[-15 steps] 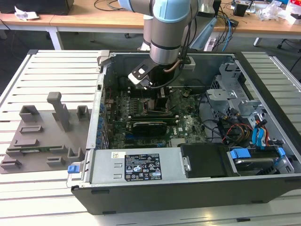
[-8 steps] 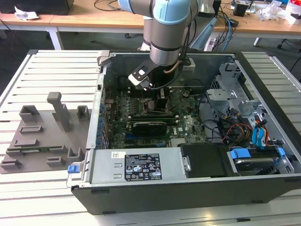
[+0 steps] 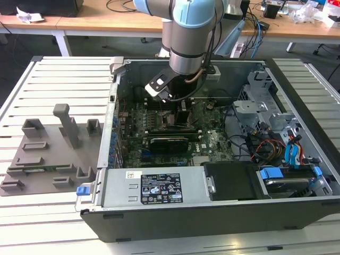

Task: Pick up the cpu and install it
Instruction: 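Place the cpu into insertion slot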

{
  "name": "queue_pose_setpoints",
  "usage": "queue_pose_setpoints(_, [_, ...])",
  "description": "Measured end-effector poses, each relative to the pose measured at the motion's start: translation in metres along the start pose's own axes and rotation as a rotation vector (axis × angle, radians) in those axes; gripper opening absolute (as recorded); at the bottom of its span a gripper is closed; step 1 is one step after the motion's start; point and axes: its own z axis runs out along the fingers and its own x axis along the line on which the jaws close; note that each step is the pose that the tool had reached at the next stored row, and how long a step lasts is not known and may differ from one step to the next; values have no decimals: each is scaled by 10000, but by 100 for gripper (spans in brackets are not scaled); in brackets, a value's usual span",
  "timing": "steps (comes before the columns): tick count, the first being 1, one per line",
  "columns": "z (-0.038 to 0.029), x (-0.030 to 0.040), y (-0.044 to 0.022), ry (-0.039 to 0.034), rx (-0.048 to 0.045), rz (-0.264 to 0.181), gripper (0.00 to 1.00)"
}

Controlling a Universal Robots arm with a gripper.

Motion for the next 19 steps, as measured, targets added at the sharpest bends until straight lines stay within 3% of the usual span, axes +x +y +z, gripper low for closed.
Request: queue_pose_setpoints(19, [10,15,11,4,0,50,62])
